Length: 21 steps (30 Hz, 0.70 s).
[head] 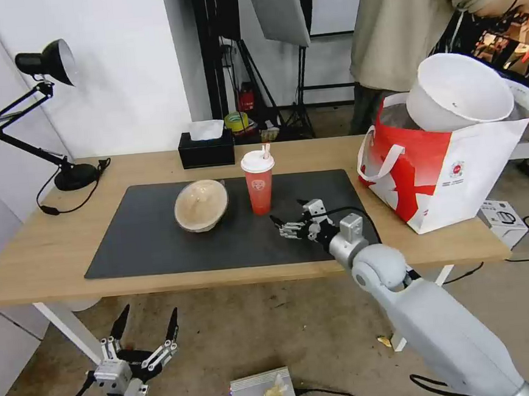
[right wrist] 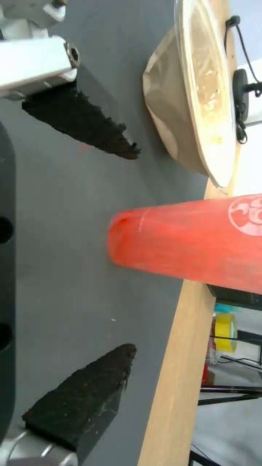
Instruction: Pick up the trash from the table and place it into the takeout bag.
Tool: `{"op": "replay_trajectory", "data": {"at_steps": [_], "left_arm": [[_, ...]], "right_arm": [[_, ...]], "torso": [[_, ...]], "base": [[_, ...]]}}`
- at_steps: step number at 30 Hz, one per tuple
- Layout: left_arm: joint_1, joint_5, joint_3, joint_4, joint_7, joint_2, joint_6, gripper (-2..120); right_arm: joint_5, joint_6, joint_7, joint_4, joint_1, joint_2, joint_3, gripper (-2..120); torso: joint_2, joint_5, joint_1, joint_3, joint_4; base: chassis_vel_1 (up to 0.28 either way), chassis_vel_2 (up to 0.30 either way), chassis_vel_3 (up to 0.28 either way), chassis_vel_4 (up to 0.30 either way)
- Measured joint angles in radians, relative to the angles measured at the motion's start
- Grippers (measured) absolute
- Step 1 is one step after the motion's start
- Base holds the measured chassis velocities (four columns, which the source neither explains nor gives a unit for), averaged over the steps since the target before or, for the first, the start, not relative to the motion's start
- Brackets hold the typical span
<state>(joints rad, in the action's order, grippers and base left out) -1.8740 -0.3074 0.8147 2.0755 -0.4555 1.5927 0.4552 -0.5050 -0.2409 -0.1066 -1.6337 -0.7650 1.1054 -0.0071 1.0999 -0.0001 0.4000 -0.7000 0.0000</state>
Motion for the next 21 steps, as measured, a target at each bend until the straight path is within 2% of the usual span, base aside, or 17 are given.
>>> {"op": "replay_trajectory", "data": {"at_steps": [21], "left_arm": [[0.028,-0.008,0.005,-0.032,-0.002,-0.001,-0.006,100]], "right_arm": [[0.002,0.004,0.009,0.151,0.138,0.075,-0.064,97]], "torso": [[0.000,0.0000,0.000,0.000,0.0001]], "base": [[0.000,0.000,0.000,0.000]]}}
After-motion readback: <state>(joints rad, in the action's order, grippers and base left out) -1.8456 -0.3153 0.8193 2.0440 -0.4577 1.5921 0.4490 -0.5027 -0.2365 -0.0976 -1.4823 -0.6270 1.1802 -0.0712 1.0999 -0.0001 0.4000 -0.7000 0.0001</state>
